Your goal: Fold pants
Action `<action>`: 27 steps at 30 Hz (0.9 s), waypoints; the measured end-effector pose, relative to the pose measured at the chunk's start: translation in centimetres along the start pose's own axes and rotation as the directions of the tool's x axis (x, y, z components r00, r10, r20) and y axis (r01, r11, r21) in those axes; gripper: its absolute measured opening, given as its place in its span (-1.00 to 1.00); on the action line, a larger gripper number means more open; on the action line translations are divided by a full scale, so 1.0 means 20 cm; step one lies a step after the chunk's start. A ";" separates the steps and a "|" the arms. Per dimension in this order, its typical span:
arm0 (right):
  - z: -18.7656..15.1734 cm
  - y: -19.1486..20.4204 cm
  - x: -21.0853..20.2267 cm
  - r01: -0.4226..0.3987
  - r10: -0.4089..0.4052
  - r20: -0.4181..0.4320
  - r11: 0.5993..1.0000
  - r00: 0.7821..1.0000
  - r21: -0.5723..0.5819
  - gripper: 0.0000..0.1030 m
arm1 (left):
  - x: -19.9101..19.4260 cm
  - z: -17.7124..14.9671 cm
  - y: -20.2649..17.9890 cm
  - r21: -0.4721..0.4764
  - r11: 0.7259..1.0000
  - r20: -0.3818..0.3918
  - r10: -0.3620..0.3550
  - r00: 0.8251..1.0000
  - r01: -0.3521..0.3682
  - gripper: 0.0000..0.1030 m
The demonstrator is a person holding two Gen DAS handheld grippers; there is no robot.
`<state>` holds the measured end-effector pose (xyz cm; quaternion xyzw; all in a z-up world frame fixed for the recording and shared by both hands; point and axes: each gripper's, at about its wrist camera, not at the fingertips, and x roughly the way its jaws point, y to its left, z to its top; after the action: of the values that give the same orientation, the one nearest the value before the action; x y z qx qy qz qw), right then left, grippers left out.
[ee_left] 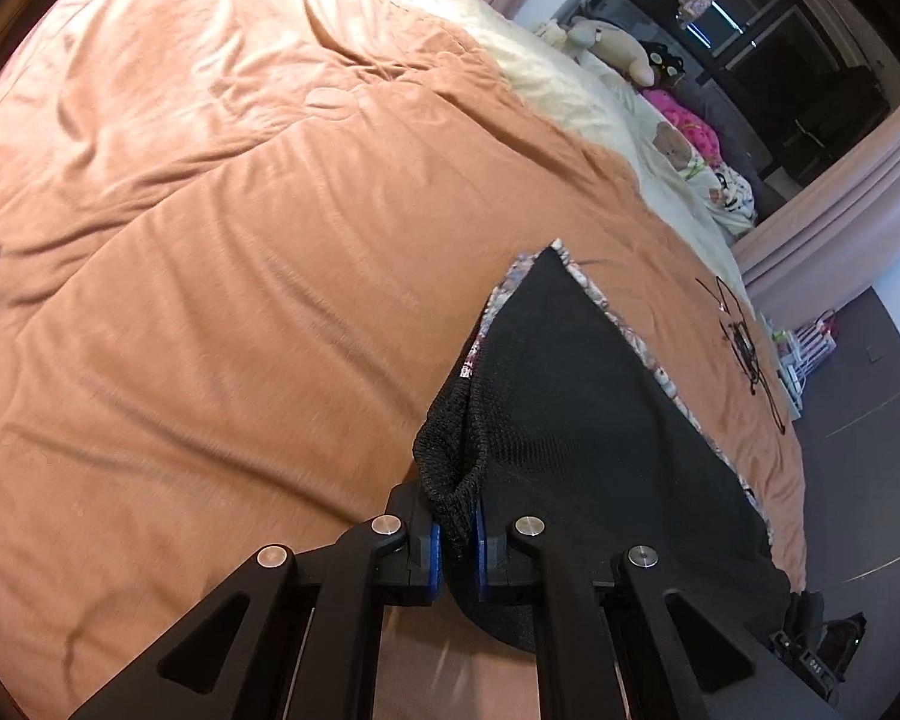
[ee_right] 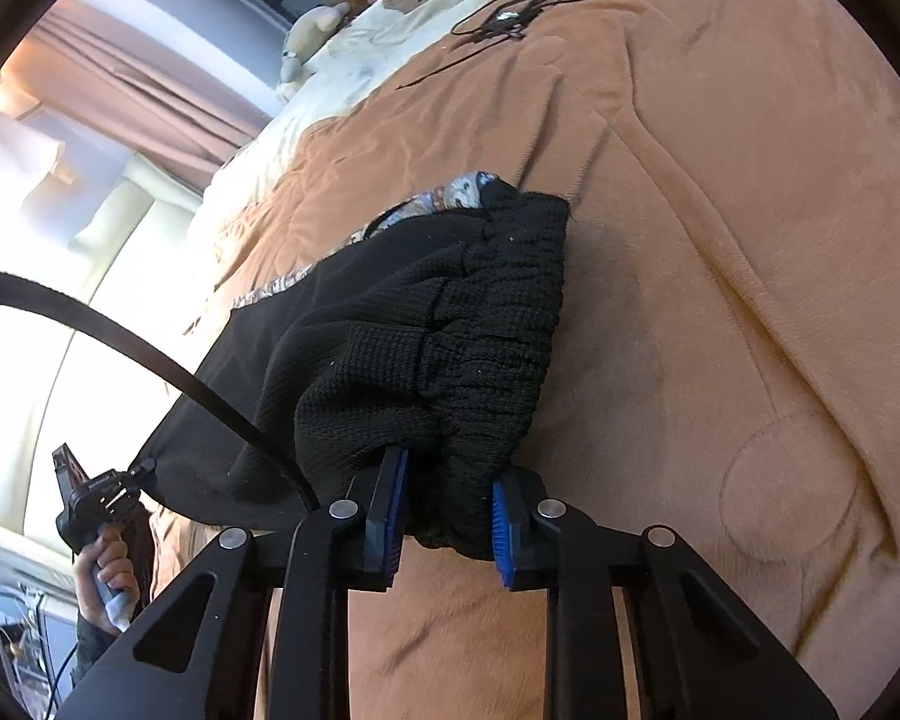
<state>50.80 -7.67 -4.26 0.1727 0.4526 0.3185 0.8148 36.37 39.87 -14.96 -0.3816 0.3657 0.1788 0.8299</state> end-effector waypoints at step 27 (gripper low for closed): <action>0.09 0.08 -0.19 -0.012 -0.019 -0.128 0.971 0.992 -0.239 -0.68 | -0.58 -0.54 0.24 -0.136 0.989 0.031 -0.050 0.998 0.054 -0.84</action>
<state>50.26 -8.95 -0.05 0.0515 0.4629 0.3797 0.7993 20.71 34.48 -13.52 -0.4444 0.3310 0.1868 0.8112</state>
